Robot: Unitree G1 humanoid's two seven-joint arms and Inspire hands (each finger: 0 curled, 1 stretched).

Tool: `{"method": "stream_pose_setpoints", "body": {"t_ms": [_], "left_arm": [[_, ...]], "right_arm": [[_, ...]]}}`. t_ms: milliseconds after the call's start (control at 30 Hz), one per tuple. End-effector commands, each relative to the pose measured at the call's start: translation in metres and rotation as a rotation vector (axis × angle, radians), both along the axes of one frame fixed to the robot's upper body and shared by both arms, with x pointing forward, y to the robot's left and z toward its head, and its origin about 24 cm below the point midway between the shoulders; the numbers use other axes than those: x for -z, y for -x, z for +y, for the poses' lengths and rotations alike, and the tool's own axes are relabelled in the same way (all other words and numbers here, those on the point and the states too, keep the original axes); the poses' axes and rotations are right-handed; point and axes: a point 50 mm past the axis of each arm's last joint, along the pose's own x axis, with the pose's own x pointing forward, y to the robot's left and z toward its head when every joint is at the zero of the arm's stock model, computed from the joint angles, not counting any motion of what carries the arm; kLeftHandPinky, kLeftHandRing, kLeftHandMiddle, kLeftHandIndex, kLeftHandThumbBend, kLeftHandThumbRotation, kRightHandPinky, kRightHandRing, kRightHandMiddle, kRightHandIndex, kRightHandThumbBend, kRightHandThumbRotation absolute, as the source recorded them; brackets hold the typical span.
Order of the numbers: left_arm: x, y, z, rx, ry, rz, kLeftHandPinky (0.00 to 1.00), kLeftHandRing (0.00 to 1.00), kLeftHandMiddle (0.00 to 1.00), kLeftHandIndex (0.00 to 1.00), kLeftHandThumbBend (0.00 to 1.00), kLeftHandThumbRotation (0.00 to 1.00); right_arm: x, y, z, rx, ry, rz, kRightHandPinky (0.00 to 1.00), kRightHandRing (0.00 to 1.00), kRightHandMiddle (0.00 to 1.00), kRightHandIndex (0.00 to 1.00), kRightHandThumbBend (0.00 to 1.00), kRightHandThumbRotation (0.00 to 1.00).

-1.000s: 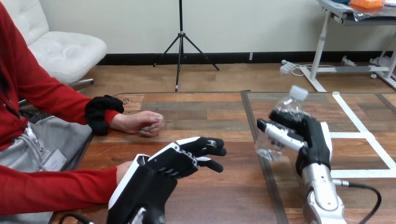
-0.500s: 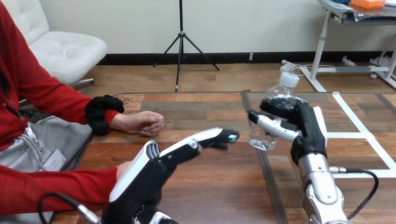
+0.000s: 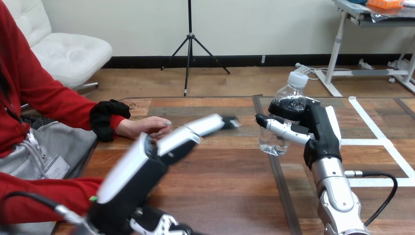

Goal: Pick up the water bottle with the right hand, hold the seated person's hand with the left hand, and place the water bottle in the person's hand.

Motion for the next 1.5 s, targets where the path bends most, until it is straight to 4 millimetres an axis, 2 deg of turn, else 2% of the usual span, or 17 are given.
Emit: {"method": "stream_pose_setpoints", "body": {"t_ms": [0, 167, 467, 700, 1000, 1467], "left_arm": [[-0.021, -0.010, 0.013, -0.087, -0.100, -0.094, 0.88, 0.93, 0.92, 0.91, 1.00, 0.59], [-0.026, -0.016, 0.025, -0.177, -0.239, -0.071, 0.93, 0.97, 0.97, 0.97, 1.00, 0.54], [-0.032, -0.027, 0.040, -0.296, -0.349, -0.082, 0.98, 1.00, 0.99, 0.99, 1.00, 0.51], [-0.033, -0.035, 0.049, -0.367, -0.410, -0.104, 0.94, 0.98, 0.97, 0.97, 1.00, 0.52], [-0.032, -0.050, 0.064, -0.426, -0.518, -0.104, 0.85, 0.95, 0.94, 0.95, 1.00, 0.51], [-0.028, -0.067, 0.077, -0.449, -0.626, -0.090, 0.80, 0.92, 0.91, 0.92, 1.00, 0.49]], "right_arm": [[-0.029, -0.013, -0.004, -0.001, 0.023, -0.120, 0.27, 0.31, 0.38, 0.41, 0.77, 0.00], [-0.032, -0.012, -0.003, -0.010, 0.048, -0.134, 0.27, 0.31, 0.38, 0.41, 0.78, 0.00], [-0.035, -0.012, -0.003, -0.015, 0.045, -0.155, 0.27, 0.32, 0.38, 0.41, 0.78, 0.00], [-0.038, -0.012, -0.003, -0.018, 0.057, -0.169, 0.26, 0.31, 0.38, 0.40, 0.78, 0.00], [-0.042, -0.009, -0.004, -0.016, 0.059, -0.203, 0.25, 0.30, 0.37, 0.40, 0.77, 0.00], [-0.049, -0.003, -0.006, -0.024, 0.027, -0.227, 0.25, 0.30, 0.37, 0.39, 0.75, 0.00]]}}
